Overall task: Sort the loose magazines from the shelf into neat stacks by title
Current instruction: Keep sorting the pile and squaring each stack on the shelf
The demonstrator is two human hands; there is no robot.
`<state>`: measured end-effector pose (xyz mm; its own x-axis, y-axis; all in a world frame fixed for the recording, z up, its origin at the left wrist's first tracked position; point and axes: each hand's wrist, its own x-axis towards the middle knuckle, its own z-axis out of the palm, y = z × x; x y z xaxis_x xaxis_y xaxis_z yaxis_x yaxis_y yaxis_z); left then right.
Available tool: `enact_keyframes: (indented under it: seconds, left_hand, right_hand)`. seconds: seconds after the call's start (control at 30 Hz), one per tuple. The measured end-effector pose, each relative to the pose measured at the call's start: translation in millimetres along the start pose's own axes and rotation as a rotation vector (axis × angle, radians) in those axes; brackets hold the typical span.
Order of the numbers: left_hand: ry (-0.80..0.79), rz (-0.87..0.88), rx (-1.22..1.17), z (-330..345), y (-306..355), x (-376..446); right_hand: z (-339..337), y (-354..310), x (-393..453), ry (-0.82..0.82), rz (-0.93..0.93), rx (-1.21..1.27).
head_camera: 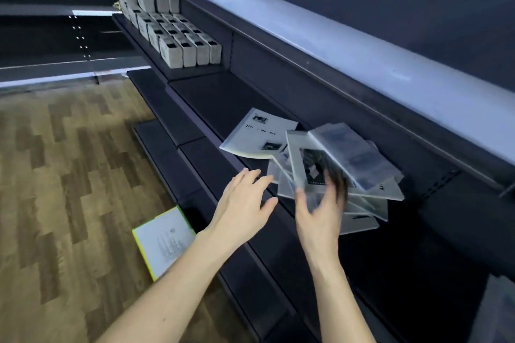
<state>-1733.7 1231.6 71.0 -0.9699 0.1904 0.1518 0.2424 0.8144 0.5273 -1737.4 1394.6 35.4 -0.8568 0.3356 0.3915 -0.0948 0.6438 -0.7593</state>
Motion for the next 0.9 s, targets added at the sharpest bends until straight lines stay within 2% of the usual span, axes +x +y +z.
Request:
enact_keyframes:
  seconds: [0.17,0.33,0.5,0.6,0.77,0.9]
  left_hand:
    - [-0.054,0.196,-0.004,12.7,-5.0,57.3]
    - [-0.231,0.397,0.021,23.4,-10.4,101.2]
    - [-0.355,0.500,0.025,31.9,-17.4,131.5]
    - [-0.383,0.545,0.022,37.8,-17.3,137.7]
    - [-0.326,0.588,0.002,41.6,-14.7,147.9]
    - [-0.349,0.572,0.000,44.0,-15.7,150.5]
  right_hand:
    - [2.0,25.6,35.7,0.158,0.127,-0.181]
    - [1.9,32.1,53.1,0.167,0.292,-0.344]
    - [22.5,26.3,52.8,0.355,0.310,-0.429]
    - [31.8,11.9,45.3,0.444,0.250,-0.481]
    - [22.7,-0.9,47.1,0.647,0.280,-0.267]
    - [13.3,24.1,46.5,0.598,0.395,-0.386]
